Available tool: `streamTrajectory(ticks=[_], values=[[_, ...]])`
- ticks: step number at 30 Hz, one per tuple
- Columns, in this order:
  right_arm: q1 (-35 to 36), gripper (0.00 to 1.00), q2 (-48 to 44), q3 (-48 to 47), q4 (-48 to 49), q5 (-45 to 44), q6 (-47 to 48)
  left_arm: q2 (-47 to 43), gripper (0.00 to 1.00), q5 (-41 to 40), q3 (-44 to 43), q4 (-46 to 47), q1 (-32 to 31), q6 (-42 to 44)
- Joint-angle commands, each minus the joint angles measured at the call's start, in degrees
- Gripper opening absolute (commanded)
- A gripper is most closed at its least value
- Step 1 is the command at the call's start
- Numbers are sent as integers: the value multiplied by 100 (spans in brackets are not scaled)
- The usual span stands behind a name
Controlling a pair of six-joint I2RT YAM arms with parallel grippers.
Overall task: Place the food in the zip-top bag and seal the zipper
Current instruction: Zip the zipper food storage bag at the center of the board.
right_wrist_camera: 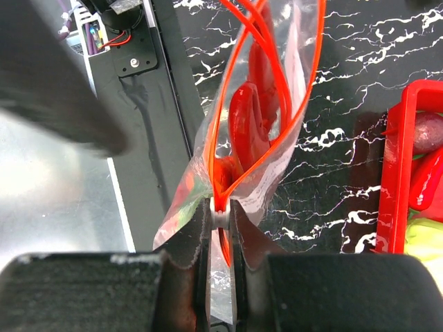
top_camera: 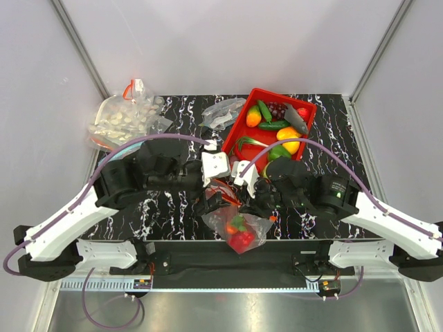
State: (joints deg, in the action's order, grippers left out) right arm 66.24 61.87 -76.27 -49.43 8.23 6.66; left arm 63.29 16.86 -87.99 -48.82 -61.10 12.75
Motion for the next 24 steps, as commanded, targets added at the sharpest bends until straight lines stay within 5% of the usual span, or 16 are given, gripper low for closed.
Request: streamTrajectory(ticks=[1, 11, 15, 16, 18, 19, 22, 24], values=[[-14, 0, -192, -292, 258, 170, 125, 17, 99, 167, 123, 74, -7, 578], [-6, 0, -359, -371, 153, 443, 222, 263, 97, 353, 440, 127, -7, 606], [-14, 0, -377, -362, 144, 443, 231, 237, 70, 292, 537, 206, -7, 579], [-6, 0, -368, -362, 153, 425, 240, 219, 54, 265, 545, 232, -7, 570], [-6, 0, -359, -336, 153, 425, 249, 184, 37, 239, 589, 267, -7, 553], [-6, 0, -342, -336, 136, 425, 249, 175, 18, 230, 598, 294, -7, 518], [-14, 0, -333, -310, 135, 399, 240, 105, 0, 282, 660, 338, -7, 474], [-14, 0, -333, -275, 135, 355, 231, 61, 0, 353, 677, 320, -7, 482]])
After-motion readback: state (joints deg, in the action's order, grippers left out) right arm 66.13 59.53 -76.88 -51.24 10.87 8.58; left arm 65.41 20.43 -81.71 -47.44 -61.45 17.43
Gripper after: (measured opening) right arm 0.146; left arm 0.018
